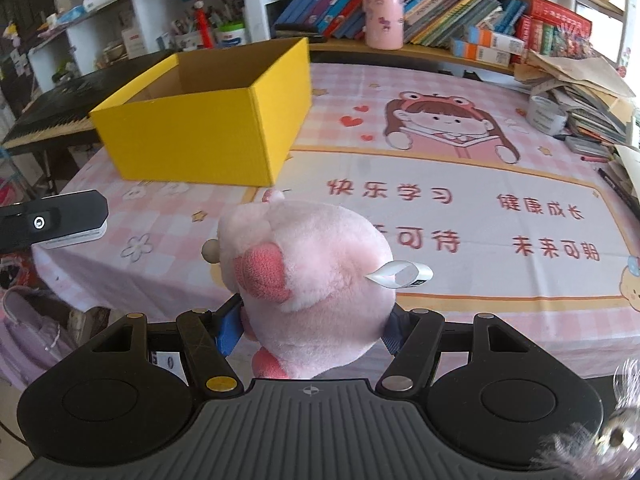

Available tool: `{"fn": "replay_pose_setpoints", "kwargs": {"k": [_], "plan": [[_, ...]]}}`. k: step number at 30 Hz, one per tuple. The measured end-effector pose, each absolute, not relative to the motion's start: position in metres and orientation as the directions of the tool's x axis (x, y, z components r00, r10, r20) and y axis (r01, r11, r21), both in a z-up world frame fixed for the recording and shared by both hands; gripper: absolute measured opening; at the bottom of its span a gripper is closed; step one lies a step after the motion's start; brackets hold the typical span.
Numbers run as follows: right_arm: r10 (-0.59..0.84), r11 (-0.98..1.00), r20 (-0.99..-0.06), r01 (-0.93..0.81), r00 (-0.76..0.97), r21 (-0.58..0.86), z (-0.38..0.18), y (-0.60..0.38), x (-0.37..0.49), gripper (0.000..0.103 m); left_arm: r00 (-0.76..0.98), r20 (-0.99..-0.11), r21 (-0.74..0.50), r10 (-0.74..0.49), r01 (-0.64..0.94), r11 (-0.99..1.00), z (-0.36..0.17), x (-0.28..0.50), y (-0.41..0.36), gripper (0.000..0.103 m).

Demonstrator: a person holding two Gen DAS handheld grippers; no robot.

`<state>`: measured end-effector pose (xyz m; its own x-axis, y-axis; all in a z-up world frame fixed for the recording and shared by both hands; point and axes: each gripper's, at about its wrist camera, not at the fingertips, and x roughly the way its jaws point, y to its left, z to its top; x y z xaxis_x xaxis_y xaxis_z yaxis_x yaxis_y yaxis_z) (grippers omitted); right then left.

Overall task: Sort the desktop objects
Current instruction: 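Lift and carry the charger and plush pig over the yellow box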

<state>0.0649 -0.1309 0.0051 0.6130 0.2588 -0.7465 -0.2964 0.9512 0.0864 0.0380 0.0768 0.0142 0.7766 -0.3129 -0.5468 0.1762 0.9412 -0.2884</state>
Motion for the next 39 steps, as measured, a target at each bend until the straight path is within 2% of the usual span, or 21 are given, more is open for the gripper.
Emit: {"fn": "replay_pose_setpoints", "kwargs": {"k": [22,28,39], "plan": [[0.344,0.883,-0.751,-0.467,0.564,0.054,0.002,-0.066,0.056,0.063,0.800,-0.555,-0.279,-0.229,0.081,0.957,0.012,0.021,0.122,0.072],[0.391,0.871,-0.715,-0.484,0.579,0.084,0.018,-0.048,0.068,0.063,0.842,-0.506,-0.287,-0.186,0.039,0.957,0.023,0.030,0.138,0.072],[0.442,0.842,-0.621,-0.538,0.647,0.039,0.061,-0.032,0.105,0.063,0.898,-0.411,-0.274,-0.157,0.043,0.961,0.051,0.067,0.142,0.072]]}}
